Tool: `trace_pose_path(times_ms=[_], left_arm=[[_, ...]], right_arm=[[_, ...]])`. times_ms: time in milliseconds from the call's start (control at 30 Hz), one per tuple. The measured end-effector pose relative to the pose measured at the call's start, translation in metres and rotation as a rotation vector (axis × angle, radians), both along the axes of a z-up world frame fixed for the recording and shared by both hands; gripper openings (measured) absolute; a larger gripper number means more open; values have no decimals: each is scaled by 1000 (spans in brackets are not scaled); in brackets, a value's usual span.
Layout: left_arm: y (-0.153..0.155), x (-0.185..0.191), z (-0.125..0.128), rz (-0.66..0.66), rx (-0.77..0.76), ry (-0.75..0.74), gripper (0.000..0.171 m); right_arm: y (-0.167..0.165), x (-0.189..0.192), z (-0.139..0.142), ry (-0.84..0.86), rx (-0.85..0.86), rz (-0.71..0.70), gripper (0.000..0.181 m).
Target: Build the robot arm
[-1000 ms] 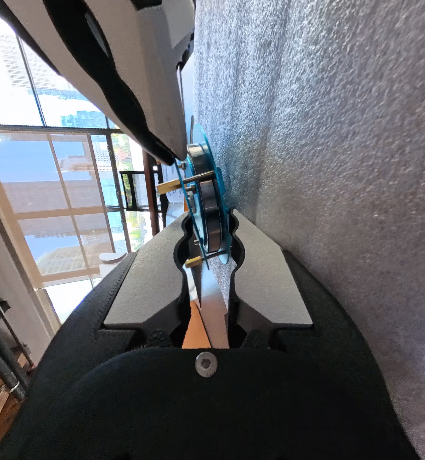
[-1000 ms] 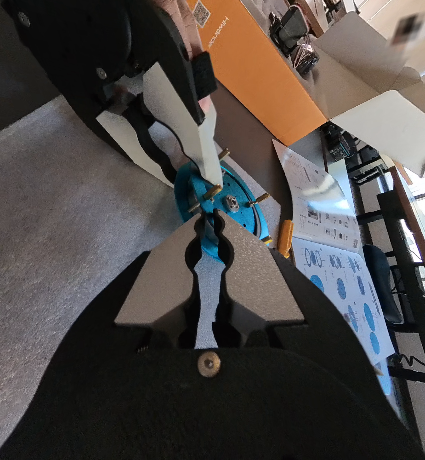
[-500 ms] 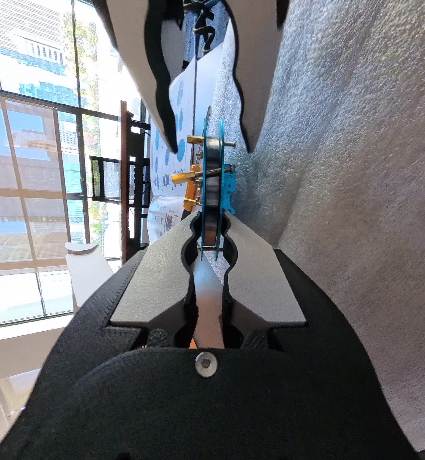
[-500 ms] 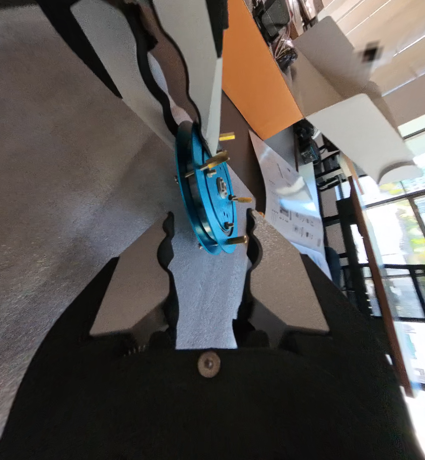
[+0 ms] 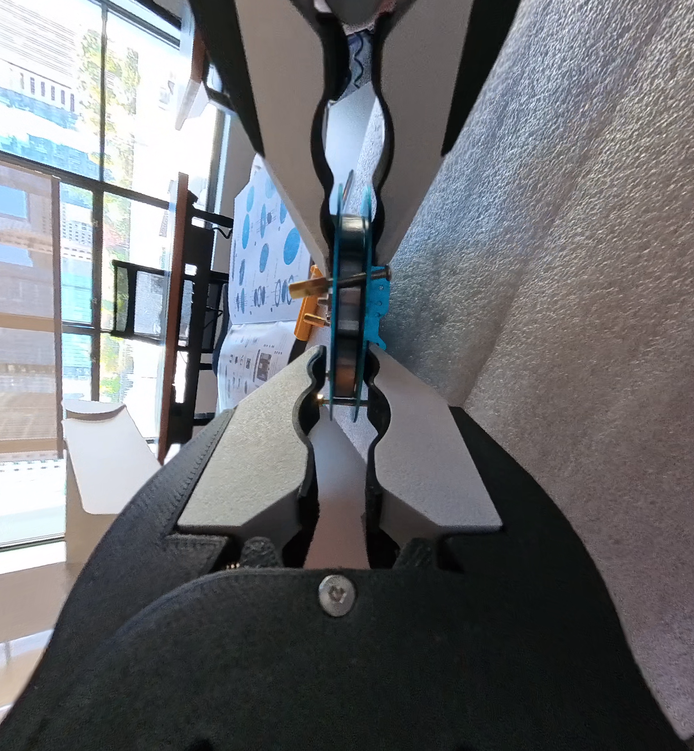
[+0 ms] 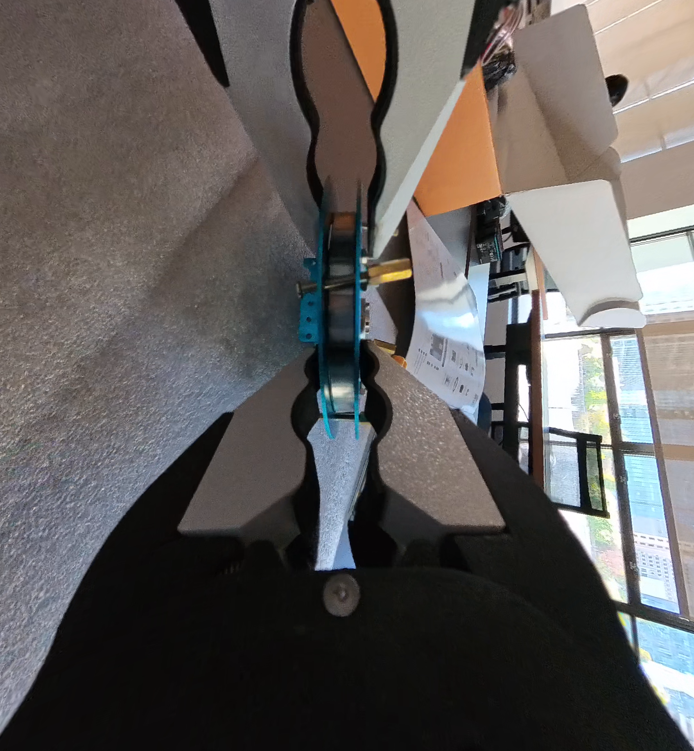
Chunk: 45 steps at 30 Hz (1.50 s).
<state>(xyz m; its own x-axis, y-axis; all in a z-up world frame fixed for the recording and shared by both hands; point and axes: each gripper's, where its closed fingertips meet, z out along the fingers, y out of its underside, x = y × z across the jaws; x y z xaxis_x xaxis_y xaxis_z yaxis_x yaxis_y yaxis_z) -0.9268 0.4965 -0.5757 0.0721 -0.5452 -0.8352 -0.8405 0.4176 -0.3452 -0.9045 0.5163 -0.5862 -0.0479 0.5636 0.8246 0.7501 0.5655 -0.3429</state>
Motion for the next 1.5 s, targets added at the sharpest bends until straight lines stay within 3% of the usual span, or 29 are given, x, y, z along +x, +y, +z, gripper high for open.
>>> trace_pose_path(times_ms=[167,367,467,667,800,900,1033,1133,1333,1500], left_arm=[[6,2,6,-8,-8,37,12],[1,4,56,-19,-354,-48,12],[-12,6,77,-36,-659,-66,12],[-64,18,89,-151,-1464,-181,12],[-79,27,76,-170,-1954,-307,12],[-85,30,46,-113,-2110,-307,12],[-87,31,19,-73,-2130,-275,13],[-79,25,21,-45,-2143,-333,21],[-43,-14,30,95,-1920,-527,26],[-51,-31,32,133,-1769,-584,23]], right_arm=[[4,3,8,-38,-112,-3,15],[-5,5,58,-17,-478,-12,15],[-22,7,77,-27,-820,-36,15],[-84,17,87,-76,-1615,30,15],[-106,25,79,-60,-2061,115,15],[-112,31,53,-93,-2233,97,15],[-115,33,26,-155,-2309,90,15],[-110,32,25,-155,-2351,120,14],[-94,30,20,-147,-2434,130,15],[-88,27,8,-182,-2417,106,14]])
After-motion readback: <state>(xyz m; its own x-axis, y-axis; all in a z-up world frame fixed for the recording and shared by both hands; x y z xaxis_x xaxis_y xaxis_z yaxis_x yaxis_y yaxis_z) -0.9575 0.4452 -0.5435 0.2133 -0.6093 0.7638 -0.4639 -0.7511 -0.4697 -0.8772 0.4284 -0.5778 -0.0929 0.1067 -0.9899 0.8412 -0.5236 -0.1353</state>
